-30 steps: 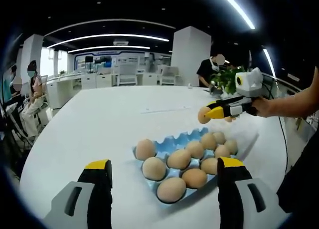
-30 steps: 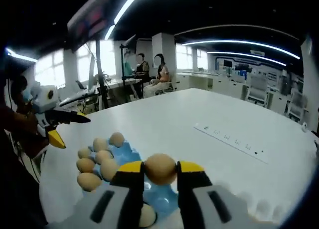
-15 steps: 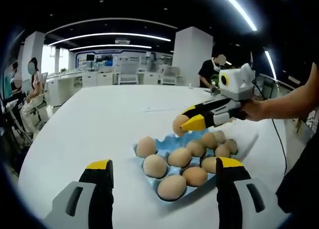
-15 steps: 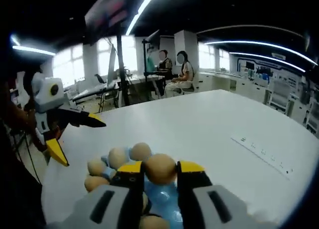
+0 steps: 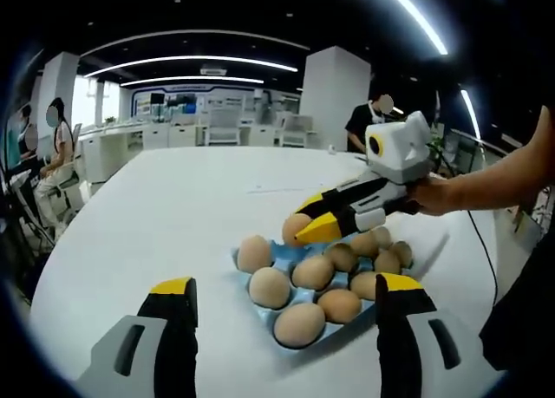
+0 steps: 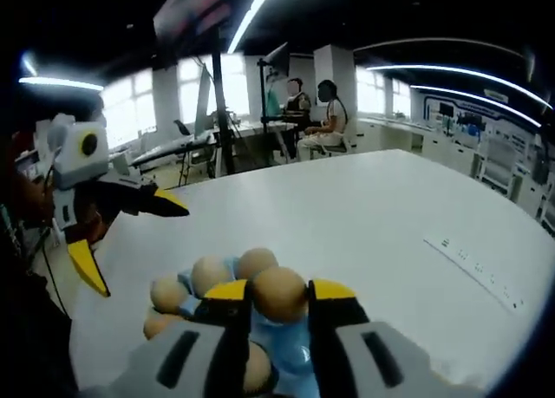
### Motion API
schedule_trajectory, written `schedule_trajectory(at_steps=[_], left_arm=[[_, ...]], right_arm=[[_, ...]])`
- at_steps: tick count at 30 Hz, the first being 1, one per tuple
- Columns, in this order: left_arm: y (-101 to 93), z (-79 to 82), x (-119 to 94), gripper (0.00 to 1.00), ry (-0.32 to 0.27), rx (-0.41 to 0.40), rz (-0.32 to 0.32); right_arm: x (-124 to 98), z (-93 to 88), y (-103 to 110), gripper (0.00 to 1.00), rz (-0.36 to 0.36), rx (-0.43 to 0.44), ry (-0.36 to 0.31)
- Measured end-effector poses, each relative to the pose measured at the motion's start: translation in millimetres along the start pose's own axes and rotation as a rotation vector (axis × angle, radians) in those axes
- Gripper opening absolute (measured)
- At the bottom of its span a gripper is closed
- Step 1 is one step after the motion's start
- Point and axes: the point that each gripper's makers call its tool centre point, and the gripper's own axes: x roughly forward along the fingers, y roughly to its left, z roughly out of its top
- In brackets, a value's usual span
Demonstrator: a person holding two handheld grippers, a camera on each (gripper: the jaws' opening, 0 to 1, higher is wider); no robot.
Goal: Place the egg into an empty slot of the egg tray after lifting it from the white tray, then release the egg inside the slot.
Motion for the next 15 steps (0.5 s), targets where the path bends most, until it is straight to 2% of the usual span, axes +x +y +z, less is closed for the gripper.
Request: schedule_trajectory(at_steps=[15], left_arm=[[0.6, -0.5, 1.1, 0.84, 0.004, 0.002, -0.002]], right_arm=[[13.6, -9.0, 4.5, 0.25, 0.034, -0.004, 0.045]])
